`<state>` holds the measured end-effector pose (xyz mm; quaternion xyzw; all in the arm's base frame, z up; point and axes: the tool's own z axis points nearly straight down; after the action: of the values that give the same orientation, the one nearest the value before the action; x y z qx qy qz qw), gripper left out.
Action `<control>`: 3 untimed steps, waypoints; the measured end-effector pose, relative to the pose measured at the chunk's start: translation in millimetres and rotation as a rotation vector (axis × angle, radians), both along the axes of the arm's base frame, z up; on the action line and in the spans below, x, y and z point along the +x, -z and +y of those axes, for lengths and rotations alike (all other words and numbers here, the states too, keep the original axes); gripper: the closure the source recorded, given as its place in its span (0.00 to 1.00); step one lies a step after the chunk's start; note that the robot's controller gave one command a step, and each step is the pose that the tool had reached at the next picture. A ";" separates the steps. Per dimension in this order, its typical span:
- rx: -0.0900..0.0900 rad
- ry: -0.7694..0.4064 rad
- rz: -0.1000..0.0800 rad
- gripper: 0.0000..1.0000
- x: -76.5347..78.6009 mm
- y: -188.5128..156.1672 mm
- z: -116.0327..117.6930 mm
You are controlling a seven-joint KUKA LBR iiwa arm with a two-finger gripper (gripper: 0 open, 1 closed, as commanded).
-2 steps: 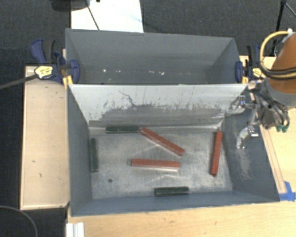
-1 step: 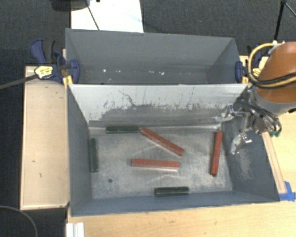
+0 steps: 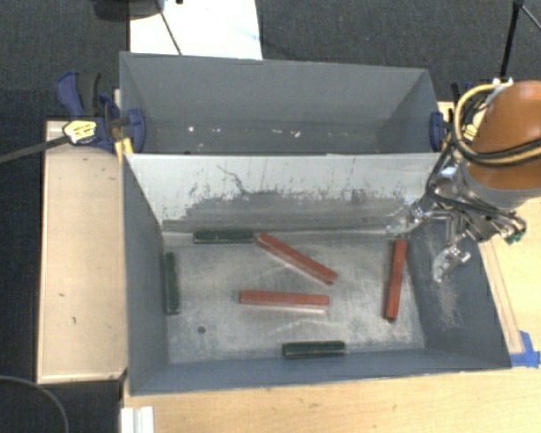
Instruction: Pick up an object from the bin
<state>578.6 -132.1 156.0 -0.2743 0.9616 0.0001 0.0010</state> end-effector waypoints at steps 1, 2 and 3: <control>0.001 -0.072 0.001 0.00 11.2 32.7 13.2; 0.000 -0.422 -0.001 0.00 4.8 78.1 7.7; -0.003 -0.708 -0.010 1.00 14.7 82.0 18.3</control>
Offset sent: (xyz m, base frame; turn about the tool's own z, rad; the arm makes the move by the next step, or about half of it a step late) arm 0.0025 0.0060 -0.0860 -0.4318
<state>593.2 -113.8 74.0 -0.5906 0.8069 -0.0024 0.0054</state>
